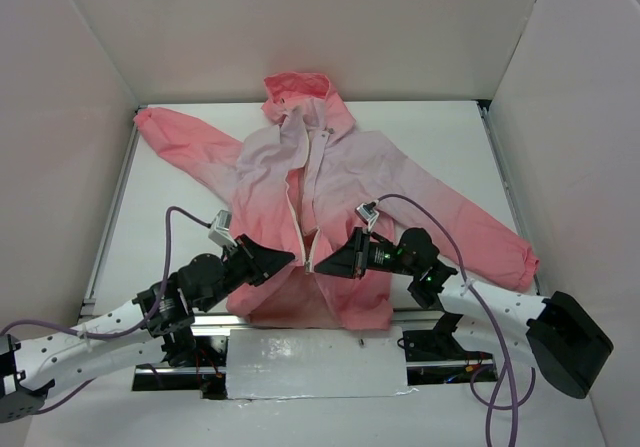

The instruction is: Zip up the jacket

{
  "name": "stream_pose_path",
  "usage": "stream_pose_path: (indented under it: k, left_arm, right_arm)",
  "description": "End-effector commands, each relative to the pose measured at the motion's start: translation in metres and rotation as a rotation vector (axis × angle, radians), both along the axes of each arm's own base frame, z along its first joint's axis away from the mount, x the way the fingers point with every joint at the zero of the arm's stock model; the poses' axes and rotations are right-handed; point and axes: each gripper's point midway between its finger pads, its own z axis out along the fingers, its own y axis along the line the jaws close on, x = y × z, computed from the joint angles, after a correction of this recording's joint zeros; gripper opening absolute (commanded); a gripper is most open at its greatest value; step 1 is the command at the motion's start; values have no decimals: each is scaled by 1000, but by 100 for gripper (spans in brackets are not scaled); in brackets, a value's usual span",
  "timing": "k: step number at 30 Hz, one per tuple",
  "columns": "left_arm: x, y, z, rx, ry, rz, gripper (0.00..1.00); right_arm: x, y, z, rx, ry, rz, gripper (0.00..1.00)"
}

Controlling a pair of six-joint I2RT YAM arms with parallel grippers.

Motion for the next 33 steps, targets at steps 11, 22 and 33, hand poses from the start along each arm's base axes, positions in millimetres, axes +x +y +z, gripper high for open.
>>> stream_pose_path:
  k: [11, 22, 33]
  left_arm:
    - [-1, 2, 37, -134, -60, 3, 0]
    - [-2, -1, 41, -164, -54, -7, 0]
    - [-3, -6, 39, -148, -46, -24, 0]
  right_arm:
    - [-15, -8, 26, 145, -118, 52, 0]
    - [-16, -9, 20, 142, -119, 46, 0]
    - [-9, -3, 19, 126, -126, 43, 0]
